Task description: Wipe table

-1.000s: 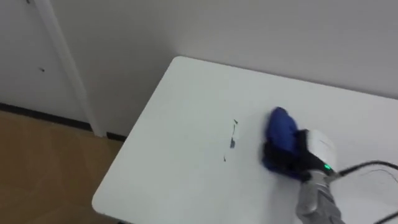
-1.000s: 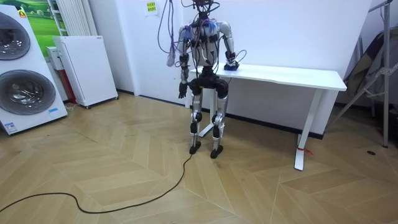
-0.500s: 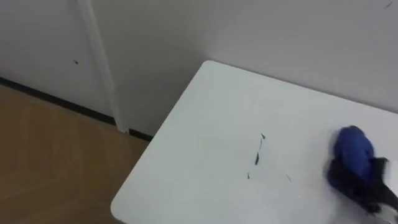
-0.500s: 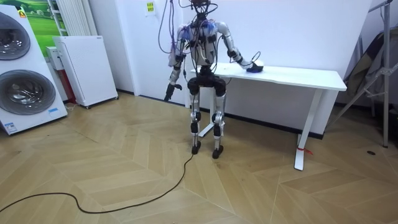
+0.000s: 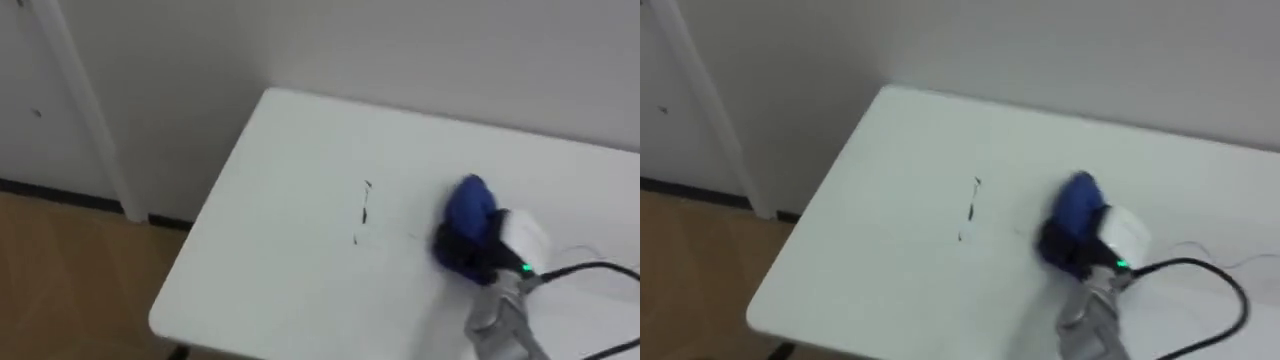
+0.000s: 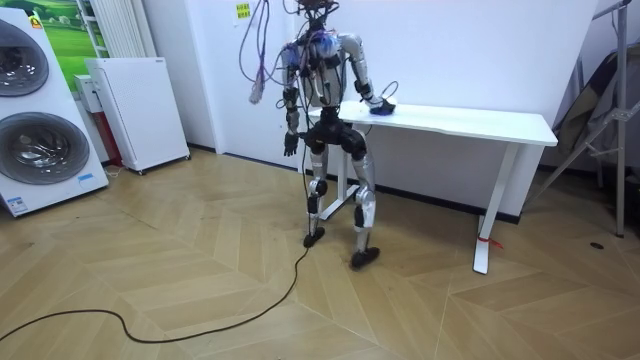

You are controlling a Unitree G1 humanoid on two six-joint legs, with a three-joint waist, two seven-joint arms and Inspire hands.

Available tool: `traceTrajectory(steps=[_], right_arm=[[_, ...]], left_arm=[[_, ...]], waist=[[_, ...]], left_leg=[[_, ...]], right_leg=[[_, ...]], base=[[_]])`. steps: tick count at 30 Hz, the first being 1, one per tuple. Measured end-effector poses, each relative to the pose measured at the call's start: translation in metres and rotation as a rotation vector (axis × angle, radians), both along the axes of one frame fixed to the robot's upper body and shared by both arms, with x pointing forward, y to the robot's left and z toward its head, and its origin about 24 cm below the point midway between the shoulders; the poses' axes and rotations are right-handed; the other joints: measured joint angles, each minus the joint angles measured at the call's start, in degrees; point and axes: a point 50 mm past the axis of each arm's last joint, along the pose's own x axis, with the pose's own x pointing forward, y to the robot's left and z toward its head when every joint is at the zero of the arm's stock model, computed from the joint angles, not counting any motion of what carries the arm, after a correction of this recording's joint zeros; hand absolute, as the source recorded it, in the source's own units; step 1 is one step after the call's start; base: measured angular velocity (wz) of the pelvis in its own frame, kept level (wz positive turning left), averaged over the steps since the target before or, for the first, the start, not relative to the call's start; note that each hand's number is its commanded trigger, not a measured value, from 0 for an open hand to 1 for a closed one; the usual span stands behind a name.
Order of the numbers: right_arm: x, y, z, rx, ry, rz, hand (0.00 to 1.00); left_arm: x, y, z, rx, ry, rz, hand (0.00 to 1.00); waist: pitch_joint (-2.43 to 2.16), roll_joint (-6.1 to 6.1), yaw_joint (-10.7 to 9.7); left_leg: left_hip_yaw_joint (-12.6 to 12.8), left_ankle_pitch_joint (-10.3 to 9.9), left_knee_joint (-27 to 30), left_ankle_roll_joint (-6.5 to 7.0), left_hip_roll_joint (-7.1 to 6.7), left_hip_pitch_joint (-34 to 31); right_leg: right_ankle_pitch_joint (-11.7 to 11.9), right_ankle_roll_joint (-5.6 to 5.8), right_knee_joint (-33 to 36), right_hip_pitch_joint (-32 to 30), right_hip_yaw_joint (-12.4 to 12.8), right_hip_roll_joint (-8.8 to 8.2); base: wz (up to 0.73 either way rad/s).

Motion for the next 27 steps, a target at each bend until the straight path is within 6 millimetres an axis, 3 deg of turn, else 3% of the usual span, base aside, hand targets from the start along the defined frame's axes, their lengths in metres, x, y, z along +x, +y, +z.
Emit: traceTrajectory(steps=[1, 3, 4, 5, 6, 7, 8, 9, 12, 14, 16, 17, 19, 21, 24, 27], right_arm=[[0.005, 0.003, 0.004, 0.011, -0.014, 0.018, 1.0], [0.012, 0.002, 0.012, 0.023, -0.062, 0.035, 1.0], [0.011, -0.003, 0.011, 0.012, -0.076, 0.035, 1.0], [0.008, -0.009, 0.008, 0.002, -0.074, 0.032, 1.0], [-0.002, -0.025, 0.0, -0.019, -0.072, 0.012, 1.0], [-0.009, -0.034, -0.004, -0.031, -0.068, -0.004, 1.0], [-0.026, -0.055, -0.014, -0.046, -0.051, -0.057, 1.0], [-0.043, -0.079, -0.02, -0.073, -0.043, -0.122, 1.0], [-0.073, -0.122, -0.026, -0.103, -0.023, -0.298, 1.0], [-0.077, -0.129, -0.026, -0.107, -0.01, -0.332, 1.0], [-0.07, -0.121, -0.024, -0.09, -0.008, -0.327, 1.0], [-0.063, -0.113, -0.024, -0.091, 0.001, -0.314, 1.0], [-0.049, -0.102, -0.019, -0.089, 0.019, -0.283, 1.0], [-0.027, -0.076, -0.005, -0.07, 0.009, -0.176, 1.0], [-0.006, -0.039, 0.009, -0.068, -0.032, -0.019, 1.0], [-0.009, -0.035, 0.008, -0.08, -0.056, 0.014, 1.0]], left_arm=[[0.008, 0.0, 0.003, 0.0, -0.017, -0.013, 0.0], [0.026, 0.002, 0.01, 0.013, -0.055, -0.044, 0.0], [0.027, 0.007, 0.013, 0.025, -0.063, -0.044, 0.0], [0.026, 0.008, 0.013, 0.024, -0.064, -0.036, 0.0], [0.021, 0.009, 0.011, 0.021, -0.059, -0.027, 0.0], [0.017, 0.009, 0.01, 0.017, -0.05, -0.026, 0.0], [0.006, 0.011, 0.006, 0.016, -0.023, -0.024, 0.0], [-0.007, 0.011, 0.002, 0.014, 0.008, -0.018, 0.0], [-0.028, 0.011, -0.004, 0.011, 0.068, 0.012, 0.0], [-0.03, 0.008, -0.006, -0.001, 0.077, 0.02, 0.0], [-0.03, 0.003, -0.008, -0.024, 0.07, 0.032, 0.0], [-0.028, -0.003, -0.009, -0.041, 0.064, 0.034, 0.0], [-0.027, -0.012, -0.012, -0.067, 0.062, 0.043, 0.0], [-0.023, -0.019, -0.013, -0.104, 0.045, 0.07, 0.0], [-0.016, -0.023, -0.012, -0.118, 0.029, 0.089, 0.0], [-0.016, -0.023, -0.011, -0.146, -0.012, 0.142, 0.0]], waist=[[0.16, -0.23, -0.09], [0.38, -1.77, -1.07], [0.42, -3.0, -1.48], [0.47, -2.89, -1.73], [0.43, -2.47, -2.84], [0.58, -2.14, -4.29], [0.15, -2.66, -6.67], [-0.11, -2.7, -8.31], [-0.79, -1.91, -9.41], [-0.84, -1.55, -8.92], [-0.73, -1.22, -8.23], [-0.66, -0.9, -6.79], [-0.68, -0.75, -5.39], [-0.49, -0.12, -3.69], [0.15, 0.84, -3.85], [0.12, 0.82, -4.8]], left_leg=[[-2.58, 0.4, -0.08, -0.66, 0.24, -1.12], [-9.62, 1.7, -0.31, -3.88, 1.25, -3.97], [-10.7, 1.33, -0.02, -5.9, 1.9, -4.25], [-10.61, 0.91, 0.37, -6.96, 2.57, -4.11], [-9.37, 1.9, 0.69, -8.9, 4.91, -4.06], [-7.68, 2.96, 0.34, -9.3, 6.14, -4.05], [-3.12, 5.53, -1.18, -9.43, 7.32, -3.77], [0.4, 7.58, -2.58, -9.63, 7.94, -3.36], [5.05, 9.69, -2.95, -9.56, 8.97, -2.93], [6.91, 9.64, -2.56, -9.46, 8.88, -1.98], [7.66, 9.47, -2.39, -9.16, 8.85, -1.29], [8.8, 8.83, -2.21, -8.2, 8.76, -0.43], [9.22, 7.7, -1.97, -6.77, 7.21, 0.34], [10.0, 6.03, -3.14, -6.09, 4.54, 0.67], [9.16, 6.06, -6.03, -6.27, 3.31, 1.34], [6.75, 6.15, -7.38, -5.96, 1.68, 1.45]], right_leg=[[1.26, 0.07, -2.93, 0.42, -0.08, -0.05], [6.15, 0.03, -8.54, 0.32, -0.78, 0.47], [9.5, 0.87, -7.54, 0.02, -2.3, 0.57], [7.15, 3.77, -5.98, 0.35, -3.53, 1.07], [3.65, 2.86, -3.45, 1.69, -5.58, 3.09], [2.93, 2.21, -2.67, 2.24, -6.83, 3.9], [1.32, 1.56, -2.21, 3.58, -7.8, 4.61], [-0.08, 0.96, -2.26, 4.61, -8.37, 5.09], [-2.1, -0.99, -1.88, 5.16, -9.78, 6.38], [-2.4, -1.72, -1.52, 5.32, -9.45, 7.08], [-2.37, -2.38, -1.4, 5.05, -8.56, 7.73], [-2.23, -2.69, -1.16, 4.47, -6.93, 8.17], [-1.84, -3.16, -0.5, 2.95, -4.31, 8.18], [-0.33, -3.4, -0.39, 0.07, -1.15, 8.5], [0.57, -3.13, -0.69, -1.33, 1.01, 8.77], [0.59, -2.75, -0.91, -0.95, 1.3, 8.0]], base=[[0.74], [0.92], [0.75], [0.72], [0.79], [1.23], [1.3], [1.05], [0.31], [-0.1], [-0.31], [-0.64], [-0.77], [-0.76], [-0.33], [0.19]])
